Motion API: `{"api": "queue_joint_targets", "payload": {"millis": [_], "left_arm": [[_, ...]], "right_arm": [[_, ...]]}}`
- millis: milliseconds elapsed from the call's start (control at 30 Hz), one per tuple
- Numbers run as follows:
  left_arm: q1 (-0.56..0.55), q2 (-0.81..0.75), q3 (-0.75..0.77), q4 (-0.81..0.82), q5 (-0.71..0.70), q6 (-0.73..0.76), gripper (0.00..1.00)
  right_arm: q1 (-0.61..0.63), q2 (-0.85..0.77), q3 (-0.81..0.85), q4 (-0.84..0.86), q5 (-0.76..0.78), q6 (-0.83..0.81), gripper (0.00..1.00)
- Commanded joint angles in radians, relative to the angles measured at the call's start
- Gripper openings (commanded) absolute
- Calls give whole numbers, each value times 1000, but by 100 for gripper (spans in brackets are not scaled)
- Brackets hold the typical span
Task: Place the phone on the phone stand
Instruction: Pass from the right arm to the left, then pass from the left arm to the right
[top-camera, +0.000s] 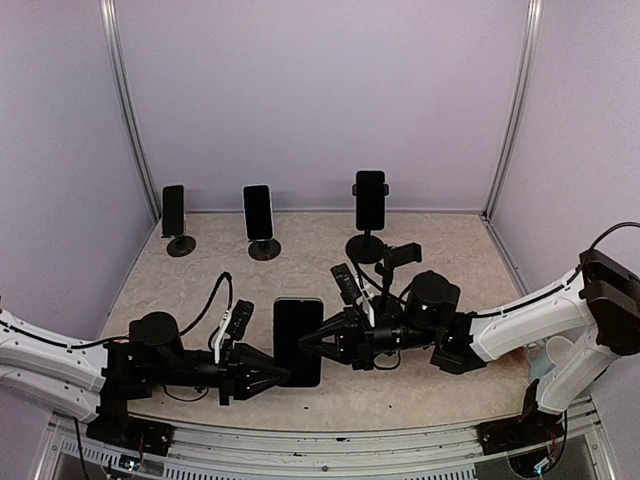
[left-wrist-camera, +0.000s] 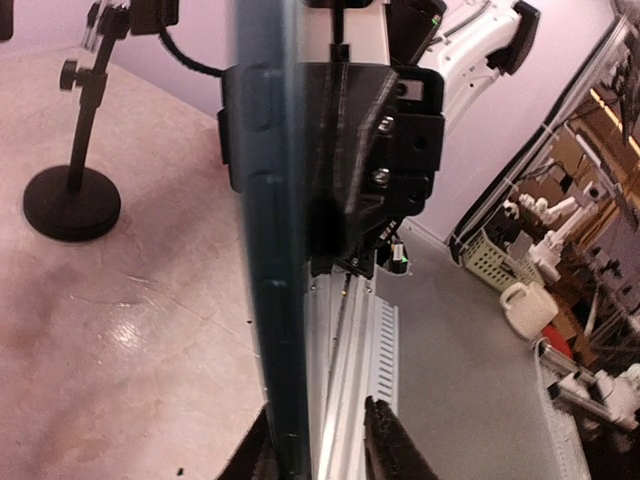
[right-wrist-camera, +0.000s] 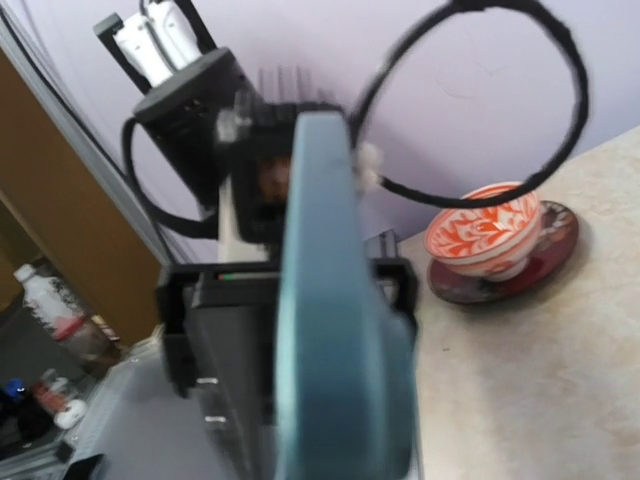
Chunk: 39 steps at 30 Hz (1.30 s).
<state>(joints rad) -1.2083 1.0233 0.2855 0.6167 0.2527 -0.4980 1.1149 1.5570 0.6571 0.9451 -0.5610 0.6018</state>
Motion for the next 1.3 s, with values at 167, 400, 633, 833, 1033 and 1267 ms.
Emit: {"api": "queue_joint_targets", "payload": {"millis": [167,400,633,833,1033,1267], "left_arm": [[-8,6,33,25,15,18,0],[-9,5,43,10,28,31,0],[-15,7,44,1,47,37,0],[-25,29,63,-2,69,47,0],[-43,51,83,-17,72,63,0],[-51,69,87,-12,70,67,0]], "right_arm": [[-4,14,29,97,10,21,0],[-4,11,54,32,-4,-12,25],[-8,-6,111,-117,-36,-74,49],[-12,-7,147,-180,-59,-98,54],[-17,-11,160,-188,-70,-98,55],[-16,-4,161,-182,-91,-91,53]]}}
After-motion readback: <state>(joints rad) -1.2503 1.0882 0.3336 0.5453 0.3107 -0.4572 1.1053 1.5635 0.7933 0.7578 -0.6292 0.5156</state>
